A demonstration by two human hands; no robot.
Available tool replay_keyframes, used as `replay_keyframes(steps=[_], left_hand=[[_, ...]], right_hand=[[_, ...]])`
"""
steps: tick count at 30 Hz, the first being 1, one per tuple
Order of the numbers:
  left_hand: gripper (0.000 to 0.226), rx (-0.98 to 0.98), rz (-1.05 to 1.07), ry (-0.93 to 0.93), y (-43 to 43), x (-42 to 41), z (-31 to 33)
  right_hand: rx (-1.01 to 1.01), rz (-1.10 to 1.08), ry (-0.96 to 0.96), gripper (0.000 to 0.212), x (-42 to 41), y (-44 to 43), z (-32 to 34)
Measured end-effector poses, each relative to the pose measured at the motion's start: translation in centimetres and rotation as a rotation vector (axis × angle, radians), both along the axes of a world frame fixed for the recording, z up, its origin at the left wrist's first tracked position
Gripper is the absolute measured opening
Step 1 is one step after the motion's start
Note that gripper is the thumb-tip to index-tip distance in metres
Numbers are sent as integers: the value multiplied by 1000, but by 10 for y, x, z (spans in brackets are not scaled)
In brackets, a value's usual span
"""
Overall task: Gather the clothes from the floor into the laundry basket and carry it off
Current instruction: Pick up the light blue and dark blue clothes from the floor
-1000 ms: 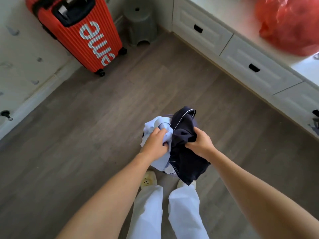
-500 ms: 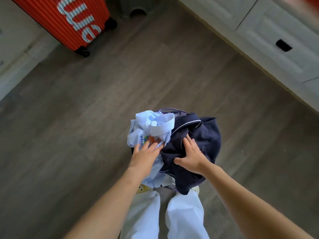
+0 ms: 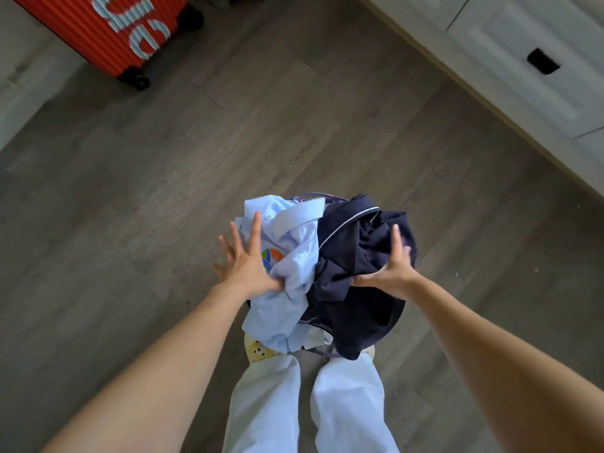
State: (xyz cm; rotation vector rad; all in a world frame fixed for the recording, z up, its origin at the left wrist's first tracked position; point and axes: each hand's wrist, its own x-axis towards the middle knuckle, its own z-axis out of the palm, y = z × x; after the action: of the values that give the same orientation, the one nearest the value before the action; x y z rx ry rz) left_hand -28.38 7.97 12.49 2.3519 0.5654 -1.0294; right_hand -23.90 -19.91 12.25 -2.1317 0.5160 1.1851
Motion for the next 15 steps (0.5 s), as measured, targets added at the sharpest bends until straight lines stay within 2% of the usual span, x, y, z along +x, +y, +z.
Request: replay_keyframes(steps=[2, 3, 5, 7, 9, 12, 15], left_hand=[[131, -91, -81, 64, -5, 9, -4], [124, -64, -185, 65, -12, 11, -7], [100, 72, -418, 40, -31, 7, -8], [87, 166, -545, 54, -44, -4, -11], [89, 195, -528, 90, -50, -11, -20], [91, 187, -431, 134, -55, -5, -40], [90, 202, -333, 180, -62, 9, -71]], right_hand=[[156, 38, -104, 160, -6, 17, -4], [155, 107, -139, 158, -11, 26, -4], [62, 280, -172, 151, -21, 37, -5], [-47, 446, -164, 143, -30, 39, -10], [-113, 518, -147, 133, -38, 35, -20], [-175, 507, -103, 116, -33, 39, -38], [-183, 479, 2, 112, -17, 44, -67]])
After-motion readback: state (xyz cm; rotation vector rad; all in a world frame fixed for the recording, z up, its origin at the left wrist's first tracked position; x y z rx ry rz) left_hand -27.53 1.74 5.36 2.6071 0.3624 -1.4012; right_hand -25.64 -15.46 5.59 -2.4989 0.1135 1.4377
